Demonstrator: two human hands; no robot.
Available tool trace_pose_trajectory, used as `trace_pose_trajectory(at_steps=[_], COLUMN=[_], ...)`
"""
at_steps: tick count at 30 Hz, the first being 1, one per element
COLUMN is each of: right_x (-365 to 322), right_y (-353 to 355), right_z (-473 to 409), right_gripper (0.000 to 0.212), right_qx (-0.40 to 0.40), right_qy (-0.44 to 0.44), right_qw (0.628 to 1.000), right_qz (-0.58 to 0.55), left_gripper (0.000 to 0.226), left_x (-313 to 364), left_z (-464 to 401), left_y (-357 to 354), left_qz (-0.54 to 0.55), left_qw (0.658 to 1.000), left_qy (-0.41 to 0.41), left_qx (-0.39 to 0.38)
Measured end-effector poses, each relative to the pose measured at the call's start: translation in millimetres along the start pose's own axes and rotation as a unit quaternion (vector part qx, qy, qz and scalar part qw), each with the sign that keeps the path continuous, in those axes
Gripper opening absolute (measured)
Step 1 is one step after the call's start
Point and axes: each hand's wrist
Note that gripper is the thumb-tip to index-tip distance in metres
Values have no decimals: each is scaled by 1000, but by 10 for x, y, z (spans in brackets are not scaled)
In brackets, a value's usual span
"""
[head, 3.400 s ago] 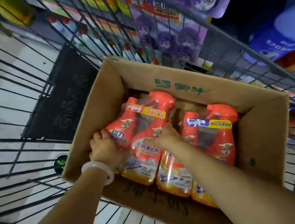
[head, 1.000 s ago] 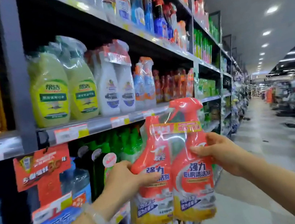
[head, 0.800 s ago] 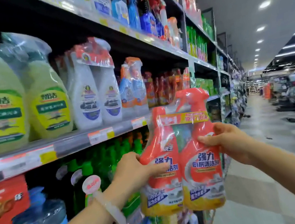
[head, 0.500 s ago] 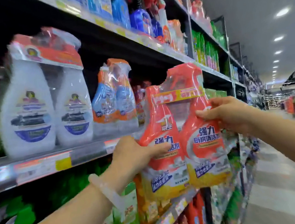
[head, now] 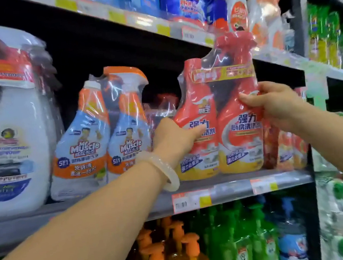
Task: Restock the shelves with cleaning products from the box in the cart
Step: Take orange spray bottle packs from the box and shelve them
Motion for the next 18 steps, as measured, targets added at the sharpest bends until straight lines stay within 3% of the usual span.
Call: trace_pose_trajectory(at_steps=[6, 11, 15, 18], right_x=[794, 1197, 1418, 1591], right_y=[-254, -414, -281, -182], right_z=[-526, -599, -362, -210], right_gripper=[12, 24, 61, 74], right_qx=[-52, -85, -197, -249], right_qy=[-28, -69, -47, -75], right_qw=[997, 992, 976, 950], right_qz=[-44, -62, 83, 173], left_gripper=[51, 63, 105, 127], left_x=[-317, -557, -626, -629], left_z=[-211, -310, -213, -117], left_y=[-249, -305, -314, -317], left_qz=[-109, -193, -281, -382], left_qw=[990, 974, 957, 924], left_qy=[10, 13, 12, 12], left_qx=[92, 121, 71, 21])
Point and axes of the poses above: each hand's wrist, its own z-axis away from the middle knuckle, its own y-axis out of the back of the hand, x = y × z, and after that the axes turned 9 degrees about x, right-handed
